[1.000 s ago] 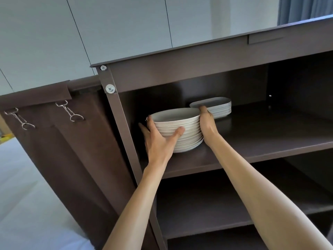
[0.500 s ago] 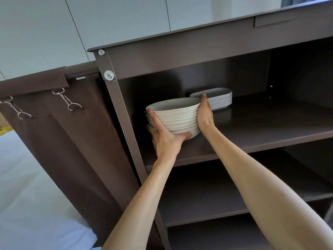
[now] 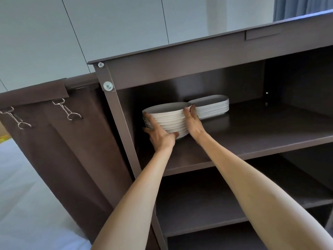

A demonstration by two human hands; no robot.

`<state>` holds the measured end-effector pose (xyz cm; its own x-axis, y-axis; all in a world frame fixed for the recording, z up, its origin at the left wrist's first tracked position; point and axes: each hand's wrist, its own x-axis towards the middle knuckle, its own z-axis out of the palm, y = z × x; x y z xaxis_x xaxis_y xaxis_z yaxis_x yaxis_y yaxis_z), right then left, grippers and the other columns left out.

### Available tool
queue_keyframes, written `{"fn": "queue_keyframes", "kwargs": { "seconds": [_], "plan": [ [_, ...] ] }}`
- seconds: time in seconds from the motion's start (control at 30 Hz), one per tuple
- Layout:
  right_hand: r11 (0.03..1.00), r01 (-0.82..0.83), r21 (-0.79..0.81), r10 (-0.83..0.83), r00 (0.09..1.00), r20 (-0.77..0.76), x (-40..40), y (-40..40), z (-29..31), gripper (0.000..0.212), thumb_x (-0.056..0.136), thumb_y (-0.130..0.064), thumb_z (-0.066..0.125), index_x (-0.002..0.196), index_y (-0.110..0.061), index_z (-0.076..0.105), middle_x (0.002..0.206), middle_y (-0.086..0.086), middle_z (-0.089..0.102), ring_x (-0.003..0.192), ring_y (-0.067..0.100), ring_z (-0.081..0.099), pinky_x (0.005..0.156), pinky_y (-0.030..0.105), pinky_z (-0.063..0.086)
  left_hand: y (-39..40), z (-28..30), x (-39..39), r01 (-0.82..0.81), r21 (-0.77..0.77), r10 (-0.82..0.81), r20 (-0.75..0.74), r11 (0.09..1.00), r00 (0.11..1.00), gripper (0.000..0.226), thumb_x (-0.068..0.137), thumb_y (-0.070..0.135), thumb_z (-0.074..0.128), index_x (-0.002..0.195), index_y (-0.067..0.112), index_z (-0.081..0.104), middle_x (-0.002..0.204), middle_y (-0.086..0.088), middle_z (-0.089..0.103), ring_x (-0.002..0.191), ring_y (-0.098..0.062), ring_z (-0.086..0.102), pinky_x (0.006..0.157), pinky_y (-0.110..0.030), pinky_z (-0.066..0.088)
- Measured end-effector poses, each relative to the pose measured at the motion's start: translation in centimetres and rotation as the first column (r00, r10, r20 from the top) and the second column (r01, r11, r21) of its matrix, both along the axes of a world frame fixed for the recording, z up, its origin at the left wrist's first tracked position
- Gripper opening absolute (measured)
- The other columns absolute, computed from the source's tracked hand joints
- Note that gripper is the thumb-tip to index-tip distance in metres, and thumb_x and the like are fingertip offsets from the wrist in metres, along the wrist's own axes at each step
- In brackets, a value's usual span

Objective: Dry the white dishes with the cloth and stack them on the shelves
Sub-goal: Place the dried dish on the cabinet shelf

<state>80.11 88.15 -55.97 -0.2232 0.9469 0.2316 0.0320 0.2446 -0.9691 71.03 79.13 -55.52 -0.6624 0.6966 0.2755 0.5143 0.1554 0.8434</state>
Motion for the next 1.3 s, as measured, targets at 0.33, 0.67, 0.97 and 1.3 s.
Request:
{"fn": "queue_keyframes", "kwargs": {
  "seconds": [0.33,0.67,0.97,1.3],
  "plan": [
    [0.993,-0.007,0.119,0.008,1.0,-0.004,-1.6,2.4,-0.6,0.07,0.105,-0.052,0.04,0.162,-0.032,0.004,0.168,0.0,0.017,0.153,0.021,0.02,0.109,0.018,0.014,3.6,-0.7,-1.9,-0.005,0.056,0.005,-0.006,0.998,1.0,0.138,0.077,0.011,0.087,0.158,0.041,-0.02,0.163,-0.021,0.014,0.14,-0.042,0.042,0.112,-0.045,0.041],
    [0.99,0.007,0.144,-0.017,0.997,0.07,-4.0,5.3,-0.4,0.072,0.106,-0.047,0.041,0.163,-0.024,0.003,0.168,0.005,0.019,0.153,0.023,0.022,0.116,0.02,0.017,7.5,-1.3,-4.1,0.004,0.061,-0.006,0.031,0.998,0.999,0.131,0.082,0.012,0.084,0.16,0.034,-0.018,0.168,-0.021,0.009,0.151,-0.036,0.029,0.119,-0.036,0.029],
    [0.993,0.017,0.118,-0.027,0.996,0.087,-5.0,8.1,-0.2,0.073,0.104,-0.046,0.046,0.162,-0.024,0.008,0.167,0.004,0.023,0.152,0.022,0.024,0.116,0.021,0.016,9.5,-1.2,-4.3,-0.043,0.057,0.038,0.078,0.997,0.996,0.128,0.083,0.01,0.082,0.16,0.037,-0.017,0.165,-0.023,0.017,0.144,-0.039,0.041,0.114,-0.04,0.037],
    [0.813,0.539,0.222,-0.552,0.834,-0.002,2.3,10.1,0.5,0.038,0.101,-0.018,0.053,0.136,-0.004,0.054,0.123,0.024,0.064,0.116,0.039,0.06,0.097,0.045,0.049,8.1,-1.5,0.5,0.054,0.381,0.161,-0.51,0.923,0.845,0.078,0.078,0.0,0.069,0.151,0.013,0.045,0.161,-0.025,0.029,0.146,-0.041,0.035,0.111,-0.053,0.039]
  ]
}}
